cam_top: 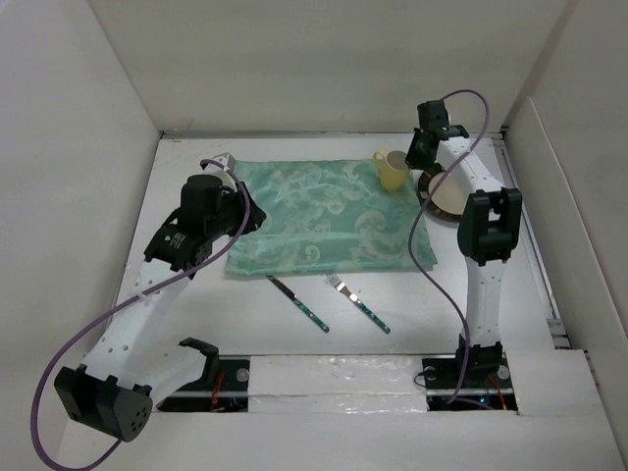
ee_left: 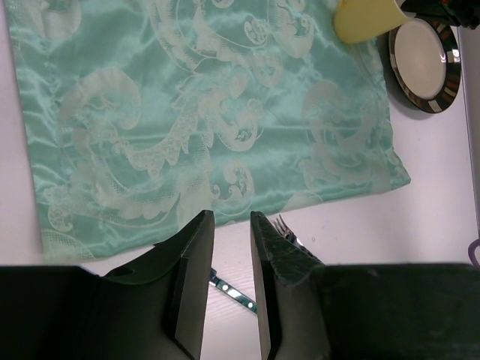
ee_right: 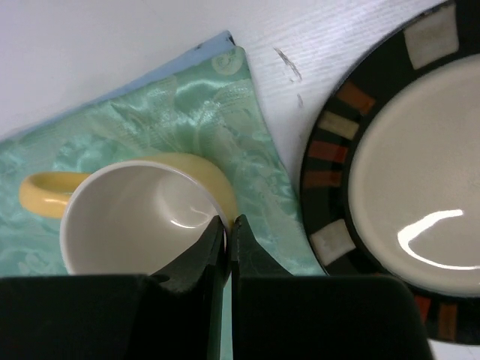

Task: Set the dinner table for one person

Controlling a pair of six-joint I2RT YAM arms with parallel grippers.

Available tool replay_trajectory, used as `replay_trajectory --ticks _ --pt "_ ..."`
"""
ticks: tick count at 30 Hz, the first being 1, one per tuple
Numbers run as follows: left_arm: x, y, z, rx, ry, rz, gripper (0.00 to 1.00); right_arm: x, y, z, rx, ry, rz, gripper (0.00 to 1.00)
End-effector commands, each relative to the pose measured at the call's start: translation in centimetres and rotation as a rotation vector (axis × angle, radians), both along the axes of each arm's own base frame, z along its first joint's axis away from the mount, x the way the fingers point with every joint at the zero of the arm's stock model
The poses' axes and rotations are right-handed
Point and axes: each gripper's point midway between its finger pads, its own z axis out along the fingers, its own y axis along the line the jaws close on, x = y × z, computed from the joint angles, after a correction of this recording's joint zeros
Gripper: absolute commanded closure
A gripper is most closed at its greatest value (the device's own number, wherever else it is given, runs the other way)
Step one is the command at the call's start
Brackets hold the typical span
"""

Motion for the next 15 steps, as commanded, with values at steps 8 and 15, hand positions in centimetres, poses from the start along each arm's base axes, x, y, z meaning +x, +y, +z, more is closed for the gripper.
replay_trajectory --ticks 8,15 --pt "-0.2 -0.1 0.6 -0.032 -0.041 0.006 0.77 2.4 0.2 6.6 0.004 -0.202 -0.026 0.60" --pt "0.7 0.0 2.3 -0.014 -0.081 0.011 0.77 -0.3 -2.5 14.0 0.141 -0.310 -0.086 0.38"
